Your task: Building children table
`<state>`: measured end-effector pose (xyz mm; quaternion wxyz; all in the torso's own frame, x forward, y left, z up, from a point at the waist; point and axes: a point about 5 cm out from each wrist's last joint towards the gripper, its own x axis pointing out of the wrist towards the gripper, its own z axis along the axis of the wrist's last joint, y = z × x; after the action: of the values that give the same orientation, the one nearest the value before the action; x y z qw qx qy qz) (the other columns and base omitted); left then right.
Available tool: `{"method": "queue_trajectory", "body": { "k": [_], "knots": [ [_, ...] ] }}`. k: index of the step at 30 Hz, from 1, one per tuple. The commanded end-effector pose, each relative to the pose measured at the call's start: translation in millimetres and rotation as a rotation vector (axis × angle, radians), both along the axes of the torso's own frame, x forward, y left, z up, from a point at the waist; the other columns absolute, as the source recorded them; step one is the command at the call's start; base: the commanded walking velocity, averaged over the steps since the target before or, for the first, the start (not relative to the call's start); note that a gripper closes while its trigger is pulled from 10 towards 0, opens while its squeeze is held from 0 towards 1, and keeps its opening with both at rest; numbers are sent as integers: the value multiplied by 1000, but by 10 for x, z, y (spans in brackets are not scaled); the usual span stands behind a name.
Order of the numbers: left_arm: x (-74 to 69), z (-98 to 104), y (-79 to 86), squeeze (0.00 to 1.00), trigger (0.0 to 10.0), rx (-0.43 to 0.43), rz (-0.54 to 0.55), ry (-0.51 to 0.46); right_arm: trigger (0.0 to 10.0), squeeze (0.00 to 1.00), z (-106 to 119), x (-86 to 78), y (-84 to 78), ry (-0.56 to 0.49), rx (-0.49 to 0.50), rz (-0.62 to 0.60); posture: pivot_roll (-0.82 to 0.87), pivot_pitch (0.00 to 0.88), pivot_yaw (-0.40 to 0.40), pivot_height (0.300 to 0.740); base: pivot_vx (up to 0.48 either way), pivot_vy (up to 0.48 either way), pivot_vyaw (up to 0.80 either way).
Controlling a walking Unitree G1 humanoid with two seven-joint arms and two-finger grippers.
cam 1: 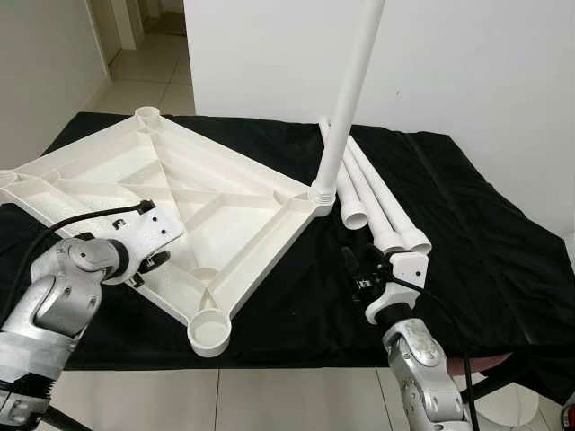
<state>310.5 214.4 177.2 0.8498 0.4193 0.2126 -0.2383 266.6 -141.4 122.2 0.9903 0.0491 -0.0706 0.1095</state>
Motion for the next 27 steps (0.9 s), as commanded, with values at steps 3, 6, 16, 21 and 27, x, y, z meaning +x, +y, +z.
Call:
{"method": "queue_trajectory", "body": {
  "k": [3,6,16,21,27],
  "knots": [
    [0,44,19,0,10000,-25,21,-30,10000,0,-32,-2,-5,9,-13,4,18,0,-66,740,0,0,0],
    [-11,71,13,1000,10000,-79,5,-3,10000,0,-36,-4,-7,10,-14,5,17,0,-67,740,0,0,0],
    [-1,89,5,0,10000,-44,-63,5,10000,0,-32,3,-18,9,-22,7,14,0,-69,740,0,0,0],
    [-28,113,-27,0,10000,-26,-143,11,10000,0,-29,5,-29,7,-26,5,11,0,-70,740,0,0,0],
    [-55,112,-71,0,10000,-34,-202,28,10000,0,-25,19,-27,5,-28,6,10,0,-72,740,0,0,0]
  ]
}}
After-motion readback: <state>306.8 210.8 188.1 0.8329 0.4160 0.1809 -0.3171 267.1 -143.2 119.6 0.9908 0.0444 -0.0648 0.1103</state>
